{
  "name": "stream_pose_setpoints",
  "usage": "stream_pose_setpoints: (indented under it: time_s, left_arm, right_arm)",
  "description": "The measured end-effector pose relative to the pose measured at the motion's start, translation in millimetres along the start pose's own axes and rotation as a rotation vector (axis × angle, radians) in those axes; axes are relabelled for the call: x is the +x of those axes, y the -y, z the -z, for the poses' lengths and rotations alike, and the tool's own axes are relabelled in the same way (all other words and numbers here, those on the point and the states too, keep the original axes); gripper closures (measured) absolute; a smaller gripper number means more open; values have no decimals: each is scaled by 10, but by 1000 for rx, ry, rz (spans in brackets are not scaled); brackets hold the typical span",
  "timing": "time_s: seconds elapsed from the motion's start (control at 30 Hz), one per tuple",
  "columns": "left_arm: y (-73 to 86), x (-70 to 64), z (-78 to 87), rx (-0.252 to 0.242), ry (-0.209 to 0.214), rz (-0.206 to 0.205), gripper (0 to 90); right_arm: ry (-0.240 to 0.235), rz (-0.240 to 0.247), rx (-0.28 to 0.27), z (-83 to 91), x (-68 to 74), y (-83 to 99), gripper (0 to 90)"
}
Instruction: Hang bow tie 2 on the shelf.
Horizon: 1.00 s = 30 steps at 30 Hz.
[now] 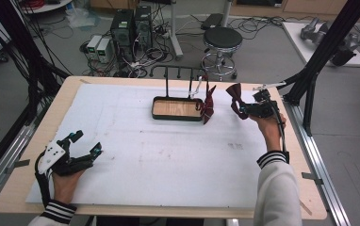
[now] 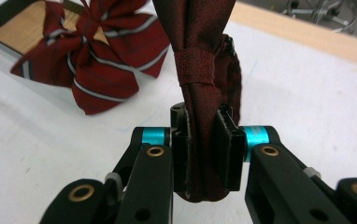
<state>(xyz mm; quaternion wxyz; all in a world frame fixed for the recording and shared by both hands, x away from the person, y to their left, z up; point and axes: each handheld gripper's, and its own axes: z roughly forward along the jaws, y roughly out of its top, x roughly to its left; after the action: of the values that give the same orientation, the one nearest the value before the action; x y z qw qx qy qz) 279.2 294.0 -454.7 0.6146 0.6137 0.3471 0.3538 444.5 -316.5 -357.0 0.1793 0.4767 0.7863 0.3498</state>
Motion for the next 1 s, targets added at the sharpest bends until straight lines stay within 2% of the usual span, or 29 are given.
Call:
stream_pose_setpoints:
  time_s: [0.17,0.23,0.27,0.33,0.67,0.8,1.0]
  left_arm:
    - [0,0,0,-1,0,0,150]
    - [0,0,1,-1,-1,-1,150]
    - [0,0,1,-1,-1,-1,150]
    - [0,0,1,-1,-1,-1,150]
    - [1,-4,0,-3,-1,0,150]
    - [1,-5,0,-3,-2,0,150]
    - [1,-5,0,-4,-2,0,150]
  right_arm:
    - [15,-11,-67,64,54,-30,788]
    - [37,-4,-114,95,75,-36,788]
    - [36,-17,-150,120,79,-37,787]
    - [46,-18,-178,146,89,-38,787]
    - [23,-57,-339,308,194,-61,786]
    - [37,-40,-378,356,270,-80,786]
    - [32,-11,-416,380,382,-107,786]
